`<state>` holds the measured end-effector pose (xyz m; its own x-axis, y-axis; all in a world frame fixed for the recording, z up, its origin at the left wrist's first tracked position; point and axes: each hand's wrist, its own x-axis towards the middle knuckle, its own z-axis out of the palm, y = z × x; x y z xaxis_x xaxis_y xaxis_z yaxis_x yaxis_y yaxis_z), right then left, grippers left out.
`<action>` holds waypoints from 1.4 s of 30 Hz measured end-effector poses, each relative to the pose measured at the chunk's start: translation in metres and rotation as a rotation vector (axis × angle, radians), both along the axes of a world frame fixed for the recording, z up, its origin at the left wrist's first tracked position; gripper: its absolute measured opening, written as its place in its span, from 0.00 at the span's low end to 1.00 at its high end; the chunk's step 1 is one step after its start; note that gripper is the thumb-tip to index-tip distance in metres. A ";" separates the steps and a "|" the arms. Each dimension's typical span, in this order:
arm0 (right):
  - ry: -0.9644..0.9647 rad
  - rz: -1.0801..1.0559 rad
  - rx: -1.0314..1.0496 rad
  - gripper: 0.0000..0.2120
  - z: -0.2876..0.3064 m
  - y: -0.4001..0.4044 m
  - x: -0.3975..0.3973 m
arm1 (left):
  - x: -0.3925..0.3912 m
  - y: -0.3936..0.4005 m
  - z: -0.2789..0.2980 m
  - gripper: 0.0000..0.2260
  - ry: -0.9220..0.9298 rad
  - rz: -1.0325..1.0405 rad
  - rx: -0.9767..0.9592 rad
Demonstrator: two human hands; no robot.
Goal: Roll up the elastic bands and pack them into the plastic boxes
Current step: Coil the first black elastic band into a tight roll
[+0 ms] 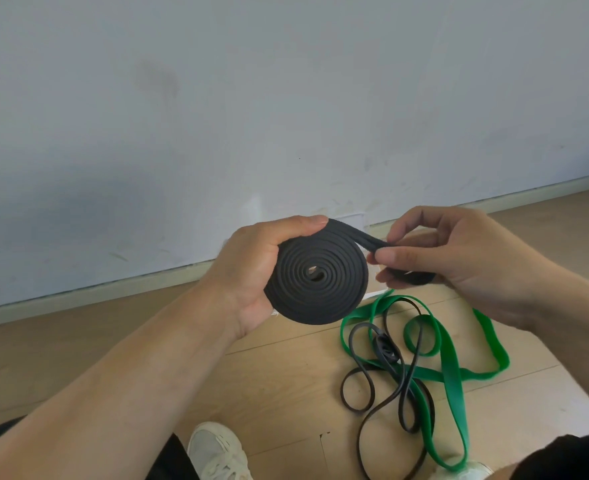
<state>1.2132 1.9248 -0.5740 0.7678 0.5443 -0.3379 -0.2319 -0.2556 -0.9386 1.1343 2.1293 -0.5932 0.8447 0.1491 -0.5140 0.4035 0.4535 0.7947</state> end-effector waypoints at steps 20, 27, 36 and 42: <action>0.101 -0.204 0.153 0.17 -0.019 0.011 -0.003 | -0.002 0.000 0.000 0.21 -0.036 0.174 -0.272; 0.092 -0.192 0.148 0.15 -0.017 0.010 0.000 | -0.005 0.003 -0.001 0.22 -0.037 0.082 -0.334; 0.117 -0.208 0.165 0.15 -0.019 0.007 0.002 | -0.003 0.004 -0.001 0.21 -0.037 0.061 -0.248; -0.049 0.050 -0.053 0.11 -0.010 0.005 -0.003 | -0.004 0.001 -0.006 0.26 -0.061 -0.333 0.453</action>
